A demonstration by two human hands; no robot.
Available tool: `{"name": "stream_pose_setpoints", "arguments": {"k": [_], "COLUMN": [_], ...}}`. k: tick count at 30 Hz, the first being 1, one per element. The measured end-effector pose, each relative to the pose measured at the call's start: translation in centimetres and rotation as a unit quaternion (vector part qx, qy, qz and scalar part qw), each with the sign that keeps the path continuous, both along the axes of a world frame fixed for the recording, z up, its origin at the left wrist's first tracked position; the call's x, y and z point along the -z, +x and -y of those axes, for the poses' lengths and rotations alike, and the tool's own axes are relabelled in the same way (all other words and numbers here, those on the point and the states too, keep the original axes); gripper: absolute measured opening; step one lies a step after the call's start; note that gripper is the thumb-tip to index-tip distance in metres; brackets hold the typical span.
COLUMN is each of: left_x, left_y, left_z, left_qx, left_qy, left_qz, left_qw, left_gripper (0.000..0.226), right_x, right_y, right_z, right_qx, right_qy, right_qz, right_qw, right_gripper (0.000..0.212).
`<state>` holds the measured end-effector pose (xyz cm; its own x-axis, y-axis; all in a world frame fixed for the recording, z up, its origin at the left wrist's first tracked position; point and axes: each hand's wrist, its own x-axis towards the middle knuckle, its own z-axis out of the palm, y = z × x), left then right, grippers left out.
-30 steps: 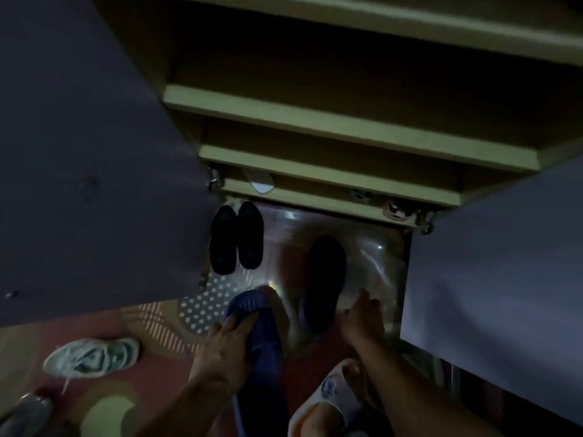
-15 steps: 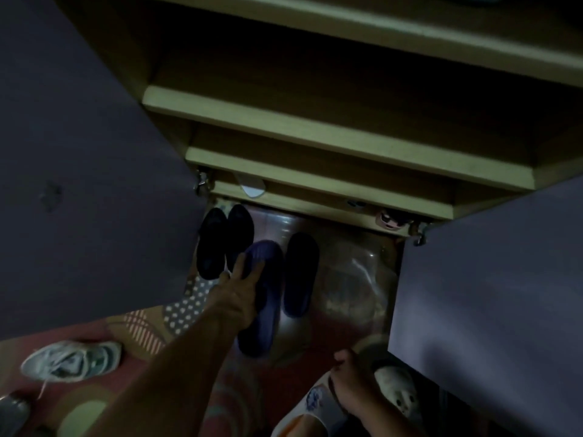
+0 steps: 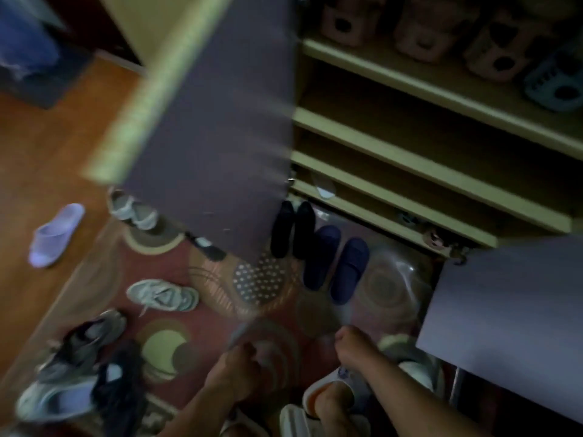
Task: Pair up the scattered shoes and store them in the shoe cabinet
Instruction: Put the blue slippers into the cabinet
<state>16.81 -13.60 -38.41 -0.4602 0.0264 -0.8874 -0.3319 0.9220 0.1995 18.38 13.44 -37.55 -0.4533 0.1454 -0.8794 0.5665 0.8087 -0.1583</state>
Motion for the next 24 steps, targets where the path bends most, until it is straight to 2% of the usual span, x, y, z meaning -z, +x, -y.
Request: {"name": "stream_pose_setpoints", "arguments": {"k": [2, 3, 5, 7, 11, 14, 16, 19, 21, 23, 24], "left_x": [-3.2, -6.7, -11.8, -16.1, -24.0, -26.6, -26.8, -27.2, -28.0, -28.9, -29.4], "left_y": [0.9, 1.3, 1.6, 2.5, 5.8, 6.6, 6.2, 3.9, 1.5, -0.6, -1.5], "left_z": [2.9, 6.3, 11.8, 16.6, 28.8, 35.4, 38.8, 41.0, 42.5, 44.9, 46.5], "left_qx": [-0.002, -0.017, -0.080, -0.108, -0.259, -0.302, -0.280, -0.324, -0.387, -0.479, -0.501], "left_qy": [0.000, -0.004, 0.021, 0.027, 0.008, -0.026, -0.033, -0.018, -0.037, -0.032, -0.025], "left_qz": [-0.022, -0.033, -0.055, -0.056, -0.092, -0.121, -0.133, -0.134, -0.170, -0.225, -0.242], "left_qw": [1.000, 0.999, 0.995, 0.992, 0.962, 0.945, 0.950, 0.936, 0.906, 0.848, 0.830], "left_gripper": [0.047, 0.042, 0.040, 0.039, 0.037, 0.016, 0.027, 0.023, 0.017, 0.015, 0.014], "right_x": [-3.5, -6.2, -10.7, -14.5, -20.3, -21.5, -22.5, -24.0, -24.5, -24.7, -24.9], "right_y": [-1.2, -1.7, -2.7, -2.9, -3.1, -4.1, -6.0, -9.6, -12.9, -16.5, -18.2], "right_z": [2.3, 5.4, 10.3, 14.6, 26.2, 31.9, 35.2, 39.6, 43.1, 46.8, 48.4], "right_qx": [-0.018, -0.018, 0.012, 0.037, -0.050, -0.084, -0.085, -0.095, -0.109, -0.116, -0.127], "right_qy": [-0.013, -0.029, -0.051, -0.064, -0.085, -0.084, -0.080, -0.070, -0.081, -0.096, -0.094], "right_qz": [-0.006, -0.011, -0.049, -0.074, -0.054, -0.050, -0.042, -0.035, -0.037, -0.045, -0.047], "right_qw": [1.000, 0.999, 0.997, 0.995, 0.994, 0.992, 0.992, 0.992, 0.990, 0.988, 0.986], "right_gripper": [0.016, 0.020, 0.027, 0.021, 0.022, 0.032, 0.033, 0.030, 0.030, 0.026, 0.021]}}
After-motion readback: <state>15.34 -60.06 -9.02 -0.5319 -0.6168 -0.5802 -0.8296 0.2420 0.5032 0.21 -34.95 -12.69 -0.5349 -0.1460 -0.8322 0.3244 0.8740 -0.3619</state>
